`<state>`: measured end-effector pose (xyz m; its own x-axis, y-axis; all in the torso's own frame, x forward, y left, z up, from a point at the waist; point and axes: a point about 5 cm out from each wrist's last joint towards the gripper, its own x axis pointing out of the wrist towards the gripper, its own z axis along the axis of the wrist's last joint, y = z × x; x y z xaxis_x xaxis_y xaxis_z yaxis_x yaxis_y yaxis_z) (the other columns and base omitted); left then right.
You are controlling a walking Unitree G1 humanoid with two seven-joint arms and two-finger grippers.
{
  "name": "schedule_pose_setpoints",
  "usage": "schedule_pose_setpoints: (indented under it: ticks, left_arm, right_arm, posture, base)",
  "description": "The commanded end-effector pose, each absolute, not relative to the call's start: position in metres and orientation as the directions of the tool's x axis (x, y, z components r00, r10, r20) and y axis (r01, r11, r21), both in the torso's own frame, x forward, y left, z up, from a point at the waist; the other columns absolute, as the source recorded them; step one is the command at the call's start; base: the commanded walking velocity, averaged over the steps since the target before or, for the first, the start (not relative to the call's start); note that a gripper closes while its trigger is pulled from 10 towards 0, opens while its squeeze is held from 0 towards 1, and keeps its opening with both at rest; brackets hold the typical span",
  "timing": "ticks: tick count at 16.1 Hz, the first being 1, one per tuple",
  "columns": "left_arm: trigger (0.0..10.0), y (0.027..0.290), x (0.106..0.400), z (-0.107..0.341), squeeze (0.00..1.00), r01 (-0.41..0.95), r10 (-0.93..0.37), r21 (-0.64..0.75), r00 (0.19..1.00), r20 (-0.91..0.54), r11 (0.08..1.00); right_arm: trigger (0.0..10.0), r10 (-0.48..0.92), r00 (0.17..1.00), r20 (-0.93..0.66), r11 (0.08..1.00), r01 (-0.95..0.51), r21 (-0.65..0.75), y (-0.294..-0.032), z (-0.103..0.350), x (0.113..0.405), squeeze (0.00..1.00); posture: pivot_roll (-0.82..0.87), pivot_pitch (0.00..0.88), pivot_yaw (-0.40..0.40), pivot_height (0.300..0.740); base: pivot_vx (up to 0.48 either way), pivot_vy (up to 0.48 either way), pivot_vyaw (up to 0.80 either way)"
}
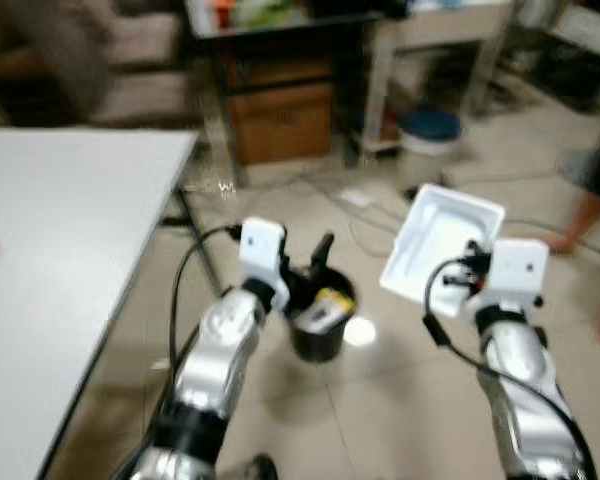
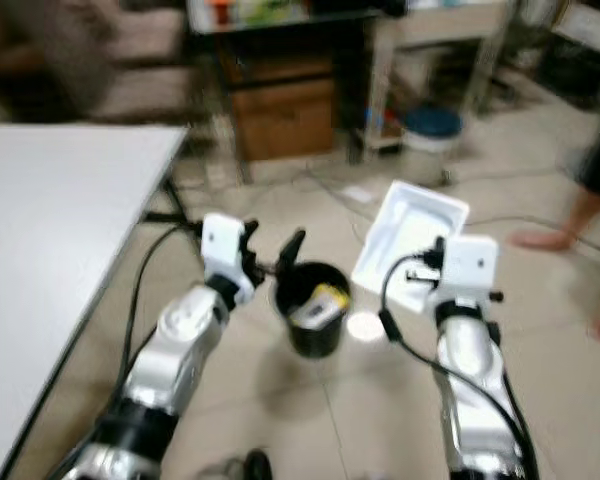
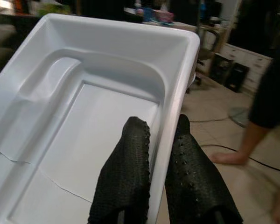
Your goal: Picking trash to rubbish bin
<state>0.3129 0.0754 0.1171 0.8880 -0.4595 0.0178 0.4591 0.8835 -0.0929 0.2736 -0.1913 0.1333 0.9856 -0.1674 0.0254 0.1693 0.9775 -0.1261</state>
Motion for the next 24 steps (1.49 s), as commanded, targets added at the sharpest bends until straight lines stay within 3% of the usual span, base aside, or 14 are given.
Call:
schedule_pose_setpoints:
  ticks: [1, 24]
  left_arm:
    - [10.0, 0.0768, 0.3153, 0.1199, 0.0, 0.461, -0.461, -0.074, 0.887, 0.019, 0.884]
    - [10.0, 0.0759, 0.3141, 0.1157, 0.0, 0.467, -0.467, -0.053, 0.884, -0.002, 0.883]
  right_arm:
    - [10.0, -0.164, 0.986, 0.04, 0.979, 0.168, -0.117, -0.1884, 0.1355, 0.2726, 0.0]
    - [10.0, -0.176, 0.984, 0.03, 0.977, 0.179, -0.114, -0.1864, 0.1304, 0.2716, 0.0]
  posture:
    - [-0.13, 0.091, 0.072, 0.74]
    - [-0.12, 0.096, 0.081, 0.74]
  base:
    - [0.431, 0.0, 0.0]
    - [0.421, 0.0, 0.0]
